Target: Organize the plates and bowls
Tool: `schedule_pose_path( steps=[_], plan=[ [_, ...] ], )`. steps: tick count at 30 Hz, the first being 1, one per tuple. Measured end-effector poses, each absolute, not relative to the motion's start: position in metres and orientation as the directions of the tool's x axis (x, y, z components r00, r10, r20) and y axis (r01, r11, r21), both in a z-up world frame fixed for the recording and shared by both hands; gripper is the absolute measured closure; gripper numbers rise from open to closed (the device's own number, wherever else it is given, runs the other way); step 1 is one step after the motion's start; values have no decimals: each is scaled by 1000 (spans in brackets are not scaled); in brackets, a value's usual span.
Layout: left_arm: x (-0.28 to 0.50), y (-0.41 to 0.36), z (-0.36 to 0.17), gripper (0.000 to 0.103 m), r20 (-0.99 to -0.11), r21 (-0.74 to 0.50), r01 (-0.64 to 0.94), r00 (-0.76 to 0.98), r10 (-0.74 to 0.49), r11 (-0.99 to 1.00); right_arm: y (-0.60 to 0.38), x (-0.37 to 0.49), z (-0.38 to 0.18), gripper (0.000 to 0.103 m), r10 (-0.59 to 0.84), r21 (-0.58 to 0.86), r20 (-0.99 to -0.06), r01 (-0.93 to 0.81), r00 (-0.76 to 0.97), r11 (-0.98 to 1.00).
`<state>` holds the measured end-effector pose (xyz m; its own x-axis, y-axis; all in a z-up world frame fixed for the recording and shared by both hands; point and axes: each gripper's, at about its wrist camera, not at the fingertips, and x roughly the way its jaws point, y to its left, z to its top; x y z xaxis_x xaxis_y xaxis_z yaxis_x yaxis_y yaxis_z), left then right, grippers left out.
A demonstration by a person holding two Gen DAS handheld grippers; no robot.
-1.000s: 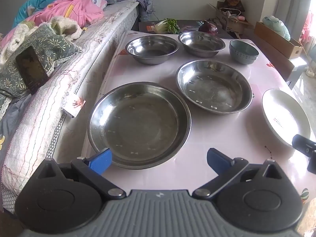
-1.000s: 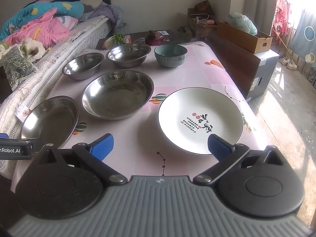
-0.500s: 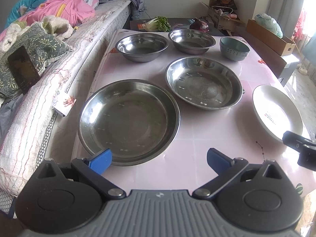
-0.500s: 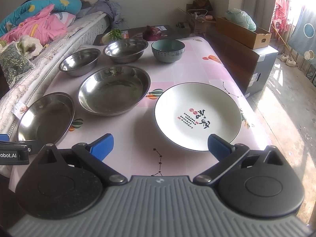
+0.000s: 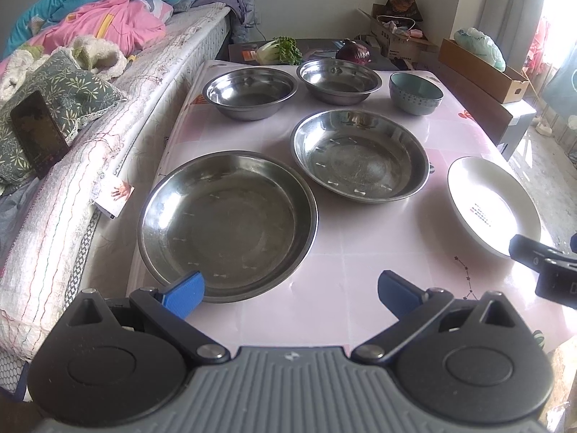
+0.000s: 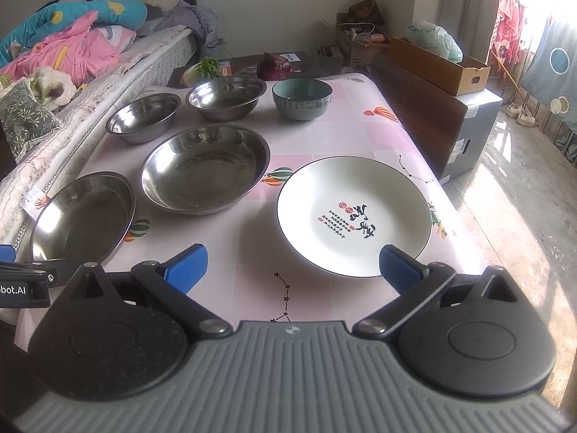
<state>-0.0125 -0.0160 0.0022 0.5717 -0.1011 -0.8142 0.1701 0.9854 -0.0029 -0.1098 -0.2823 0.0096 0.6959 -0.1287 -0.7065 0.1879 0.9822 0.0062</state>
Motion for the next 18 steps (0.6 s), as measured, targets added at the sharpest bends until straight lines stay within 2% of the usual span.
schedule_pose_path(
  steps=[18],
  plan=[
    [-15, -13, 2, 0, -814, -19, 177, 569, -118, 984, -279, -112, 13, 1, -131, -1, -702, 183, 700, 983]
  ],
)
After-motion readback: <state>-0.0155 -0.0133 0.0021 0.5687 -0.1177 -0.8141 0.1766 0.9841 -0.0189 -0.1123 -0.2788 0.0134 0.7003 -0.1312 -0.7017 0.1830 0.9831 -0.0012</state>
